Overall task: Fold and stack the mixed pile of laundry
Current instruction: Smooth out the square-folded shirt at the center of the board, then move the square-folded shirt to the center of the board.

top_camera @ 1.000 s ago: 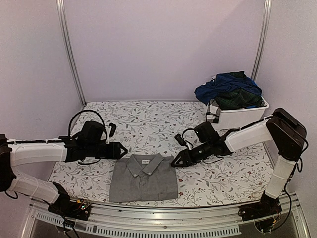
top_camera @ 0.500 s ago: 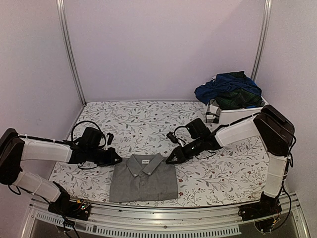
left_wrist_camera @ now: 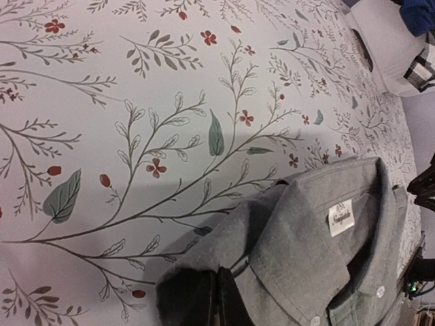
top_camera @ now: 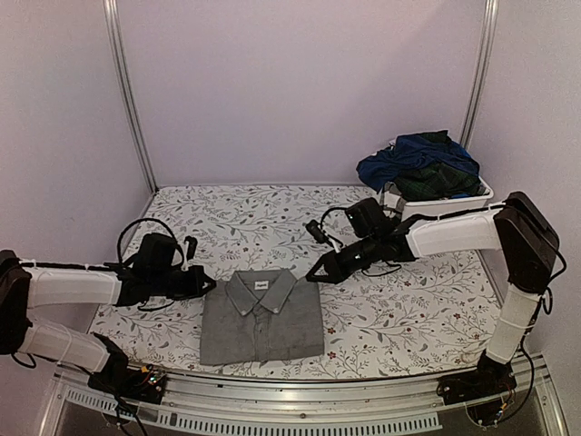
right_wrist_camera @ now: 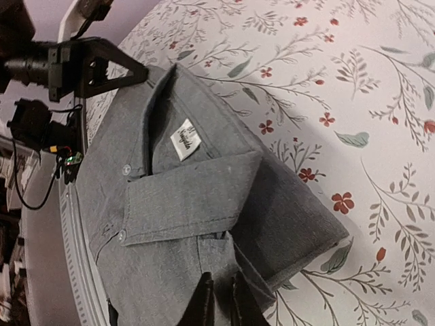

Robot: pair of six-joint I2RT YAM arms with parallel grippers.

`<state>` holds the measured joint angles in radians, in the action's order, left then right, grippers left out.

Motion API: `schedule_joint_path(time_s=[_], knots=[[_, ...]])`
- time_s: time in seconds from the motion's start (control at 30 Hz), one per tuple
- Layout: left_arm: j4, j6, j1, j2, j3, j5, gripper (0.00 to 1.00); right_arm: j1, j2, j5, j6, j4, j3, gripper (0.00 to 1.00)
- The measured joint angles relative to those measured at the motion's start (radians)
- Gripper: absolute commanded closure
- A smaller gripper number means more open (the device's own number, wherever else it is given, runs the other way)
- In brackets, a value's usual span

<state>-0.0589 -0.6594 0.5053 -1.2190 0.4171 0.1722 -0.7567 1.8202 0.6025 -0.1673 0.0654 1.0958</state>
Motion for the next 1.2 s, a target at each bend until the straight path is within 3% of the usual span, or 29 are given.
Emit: schedule_joint_path(time_s=[0.13,0.3,0.43,0.47,0.53,0.57,0.77,1.1,1.2], knots=[[-0.008,-0.012,-0.005,-0.105,0.0,-0.037,0.9,0.0,0.049,-0.056,0.003,0.022,0.011,0.53],[-0.024,-0.032,-0.016,-0.19,0.008,-0.069,0.87,0.003,0.103,-0.079,-0.02,0.051,0.011,0.58],[-0.033,-0.041,-0.016,-0.193,0.008,-0.077,0.88,0.005,0.114,-0.073,-0.035,0.058,0.011,0.55],[-0.035,-0.041,-0.017,-0.196,0.008,-0.077,0.88,0.005,0.116,-0.065,-0.04,0.058,0.014,0.62],[-0.042,-0.041,-0.016,-0.2,0.009,-0.079,0.88,0.005,0.13,-0.05,-0.041,0.066,0.036,0.94],[-0.046,-0.041,-0.017,-0.204,0.011,-0.08,0.88,0.005,0.147,-0.042,-0.047,0.068,0.057,0.99],[-0.061,-0.04,-0.019,-0.214,0.014,-0.079,0.91,0.005,0.212,-0.068,-0.042,0.091,0.098,1.0],[-0.056,-0.027,-0.068,-0.187,0.031,-0.101,0.88,0.006,0.136,-0.204,-0.034,0.068,0.13,1.0],[-0.064,-0.026,-0.079,-0.22,0.045,-0.098,0.7,0.007,0.152,-0.207,-0.033,0.068,0.174,0.65]])
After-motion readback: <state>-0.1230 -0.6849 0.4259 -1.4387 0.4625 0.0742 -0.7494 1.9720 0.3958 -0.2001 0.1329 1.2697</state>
